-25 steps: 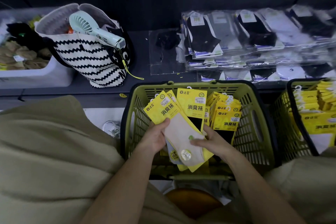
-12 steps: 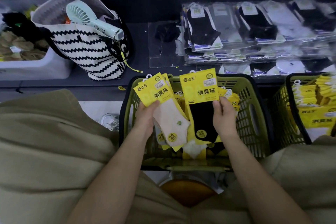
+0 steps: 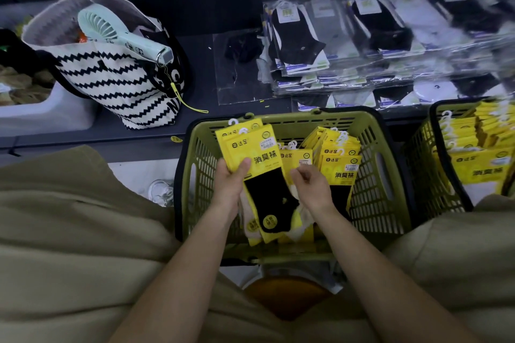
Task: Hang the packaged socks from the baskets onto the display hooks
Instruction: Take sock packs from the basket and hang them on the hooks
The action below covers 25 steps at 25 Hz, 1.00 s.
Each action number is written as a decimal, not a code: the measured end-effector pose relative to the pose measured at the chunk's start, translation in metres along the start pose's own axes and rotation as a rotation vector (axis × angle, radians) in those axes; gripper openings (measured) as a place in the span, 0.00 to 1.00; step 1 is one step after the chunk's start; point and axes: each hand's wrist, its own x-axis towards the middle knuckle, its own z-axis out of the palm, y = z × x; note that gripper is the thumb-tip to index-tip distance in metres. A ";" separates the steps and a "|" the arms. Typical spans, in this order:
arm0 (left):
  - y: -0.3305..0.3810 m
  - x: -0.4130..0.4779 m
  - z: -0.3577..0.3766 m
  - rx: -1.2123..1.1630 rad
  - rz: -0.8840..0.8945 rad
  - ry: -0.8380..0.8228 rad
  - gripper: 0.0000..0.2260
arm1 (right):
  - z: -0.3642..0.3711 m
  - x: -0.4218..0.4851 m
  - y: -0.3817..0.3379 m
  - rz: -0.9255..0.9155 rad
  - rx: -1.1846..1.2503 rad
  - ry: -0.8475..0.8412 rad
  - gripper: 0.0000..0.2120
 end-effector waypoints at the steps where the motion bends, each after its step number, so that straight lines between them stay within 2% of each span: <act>1: 0.001 0.004 -0.004 0.009 0.018 0.043 0.14 | -0.004 0.006 0.007 0.063 -0.048 0.000 0.14; 3: 0.003 0.013 -0.013 0.044 0.048 0.103 0.11 | -0.012 0.019 0.018 0.137 -0.165 -0.029 0.18; 4: 0.002 0.015 -0.016 0.063 0.053 0.119 0.09 | -0.015 0.026 0.019 0.111 -0.239 -0.045 0.20; 7: -0.003 0.021 -0.022 0.095 0.047 0.130 0.08 | -0.018 0.052 0.008 -0.114 -0.492 -0.074 0.23; 10: -0.008 0.025 -0.028 0.087 0.017 0.141 0.09 | -0.016 0.074 -0.002 -0.127 -0.685 -0.234 0.26; 12: -0.009 0.030 -0.029 0.080 0.010 0.167 0.11 | -0.018 0.081 0.000 -0.096 -0.815 -0.302 0.26; 15: -0.009 0.034 -0.029 0.068 -0.013 0.184 0.09 | -0.026 0.086 -0.002 -0.125 -0.954 -0.267 0.23; 17: -0.010 0.035 -0.027 0.073 -0.035 0.178 0.07 | -0.030 0.087 -0.006 -0.141 -0.970 -0.291 0.22; 21: 0.002 0.032 -0.026 0.099 -0.027 0.141 0.08 | -0.044 0.074 -0.015 -0.156 -0.801 -0.401 0.23; 25: 0.026 0.032 -0.019 0.151 0.018 0.038 0.08 | -0.079 0.062 -0.056 -0.300 -0.732 -0.533 0.17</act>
